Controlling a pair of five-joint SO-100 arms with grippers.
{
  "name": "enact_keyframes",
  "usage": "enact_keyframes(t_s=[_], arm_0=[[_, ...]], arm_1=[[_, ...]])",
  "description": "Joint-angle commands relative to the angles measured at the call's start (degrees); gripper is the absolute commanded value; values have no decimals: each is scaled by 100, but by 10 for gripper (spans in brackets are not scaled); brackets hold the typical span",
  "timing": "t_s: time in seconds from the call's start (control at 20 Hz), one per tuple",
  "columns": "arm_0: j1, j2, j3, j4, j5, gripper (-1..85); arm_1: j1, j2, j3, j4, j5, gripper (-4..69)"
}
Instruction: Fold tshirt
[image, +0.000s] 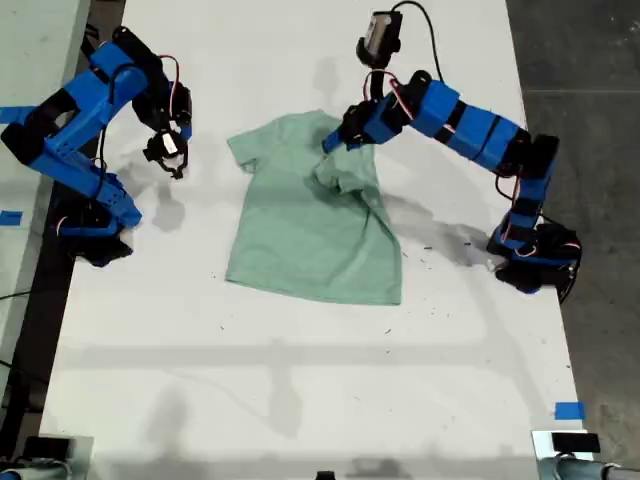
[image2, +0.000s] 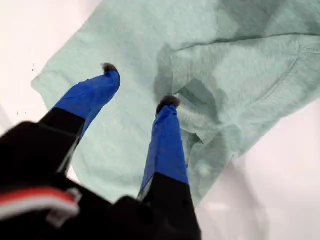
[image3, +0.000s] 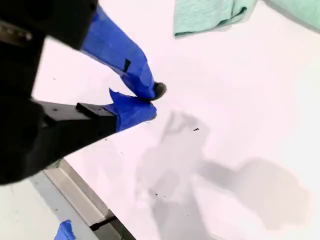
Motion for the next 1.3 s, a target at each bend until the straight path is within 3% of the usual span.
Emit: enact_keyframes(t_s=[0.0, 0.1, 0.3, 0.4, 0.7, 1.25], arm_0=[[62, 123, -70, -26, -105, 13], [114, 53, -132, -18, -114, 47], [211, -650, -773, 167, -53, 353], [246, -932, -1204, 202, 79, 400], [114, -1626, -2127, 211, 396, 408], [-53, -3604, -2672, -967, 1125, 390]], arm_1=[[220, 1055, 281, 352, -123, 158], [334, 1468, 765, 536, -229, 160], [448, 2294, 1793, 475, -185, 157], [457, 2619, 2188, 378, -132, 158], [457, 3208, 2777, 308, -26, 161], [299, 3735, 3199, 396, 105, 162]])
